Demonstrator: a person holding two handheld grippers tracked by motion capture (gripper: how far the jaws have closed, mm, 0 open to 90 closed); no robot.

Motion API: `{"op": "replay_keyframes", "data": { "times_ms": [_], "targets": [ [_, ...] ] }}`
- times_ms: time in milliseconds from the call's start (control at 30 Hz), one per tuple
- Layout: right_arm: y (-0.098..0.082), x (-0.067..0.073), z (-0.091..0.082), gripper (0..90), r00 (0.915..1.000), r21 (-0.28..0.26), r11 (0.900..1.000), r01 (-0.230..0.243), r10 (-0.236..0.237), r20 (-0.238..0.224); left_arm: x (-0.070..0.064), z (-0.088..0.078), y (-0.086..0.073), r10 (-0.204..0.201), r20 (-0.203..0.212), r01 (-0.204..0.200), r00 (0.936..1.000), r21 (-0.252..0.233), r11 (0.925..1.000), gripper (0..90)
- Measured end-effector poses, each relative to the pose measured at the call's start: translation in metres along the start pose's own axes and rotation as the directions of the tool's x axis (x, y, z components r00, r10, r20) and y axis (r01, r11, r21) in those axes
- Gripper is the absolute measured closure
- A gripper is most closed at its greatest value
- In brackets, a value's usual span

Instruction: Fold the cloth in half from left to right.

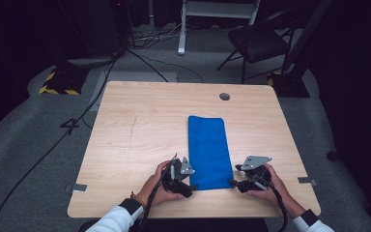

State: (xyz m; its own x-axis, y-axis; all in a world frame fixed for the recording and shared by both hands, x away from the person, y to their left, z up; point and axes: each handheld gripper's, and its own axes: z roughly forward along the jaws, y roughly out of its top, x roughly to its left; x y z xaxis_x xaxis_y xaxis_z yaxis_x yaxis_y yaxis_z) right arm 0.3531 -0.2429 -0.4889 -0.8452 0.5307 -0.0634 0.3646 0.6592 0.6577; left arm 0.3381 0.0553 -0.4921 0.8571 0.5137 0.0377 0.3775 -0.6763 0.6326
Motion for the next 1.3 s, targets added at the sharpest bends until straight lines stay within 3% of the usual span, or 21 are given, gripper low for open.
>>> {"op": "replay_keyframes", "data": {
  "times_ms": [133,300,467,633,900,1067,1300],
  "targets": [
    [0.002,0.008,0.001,35.1,0.9999,-0.003,1.000,0.016,-0.016,-0.001,0.001,-0.007,-0.012,-0.051,0.017,0.051,0.9986,-0.002,0.9987,20.7],
    [0.002,0.015,0.004,34.4,0.9991,-0.023,0.999,0.023,-0.024,-0.036,-0.001,-0.014,-0.020,-0.061,0.020,0.061,0.9979,-0.002,0.9981,20.7],
    [0.001,0.017,0.001,35.3,0.9968,-0.043,0.997,0.069,-0.071,-0.037,-0.003,-0.018,-0.022,-0.019,0.039,0.019,0.9991,-0.005,0.9998,20.1],
    [-0.002,0.018,-0.002,36.6,0.9954,-0.053,0.996,0.074,-0.077,-0.058,-0.012,-0.020,-0.025,0.025,0.059,-0.027,0.9979,0.026,0.9993,16.3],
    [-0.009,0.026,-0.007,37.6,0.9892,-0.052,0.993,0.104,-0.109,-0.098,-0.016,-0.020,-0.024,0.044,0.068,-0.045,0.9967,0.021,0.9988,17.2],
    [-0.003,0.012,-0.011,38.3,0.9953,-0.083,0.994,0.072,-0.077,-0.058,-0.001,-0.029,-0.019,0.022,0.038,-0.020,0.9991,-0.050,0.9986,18.6],
    [0.011,-0.026,-0.015,40.1,0.9997,-0.126,0.992,0.008,-0.005,0.024,0.033,-0.031,-0.007,-0.033,-0.017,0.032,0.9993,-0.089,0.9955,19.5]
  ]
}}
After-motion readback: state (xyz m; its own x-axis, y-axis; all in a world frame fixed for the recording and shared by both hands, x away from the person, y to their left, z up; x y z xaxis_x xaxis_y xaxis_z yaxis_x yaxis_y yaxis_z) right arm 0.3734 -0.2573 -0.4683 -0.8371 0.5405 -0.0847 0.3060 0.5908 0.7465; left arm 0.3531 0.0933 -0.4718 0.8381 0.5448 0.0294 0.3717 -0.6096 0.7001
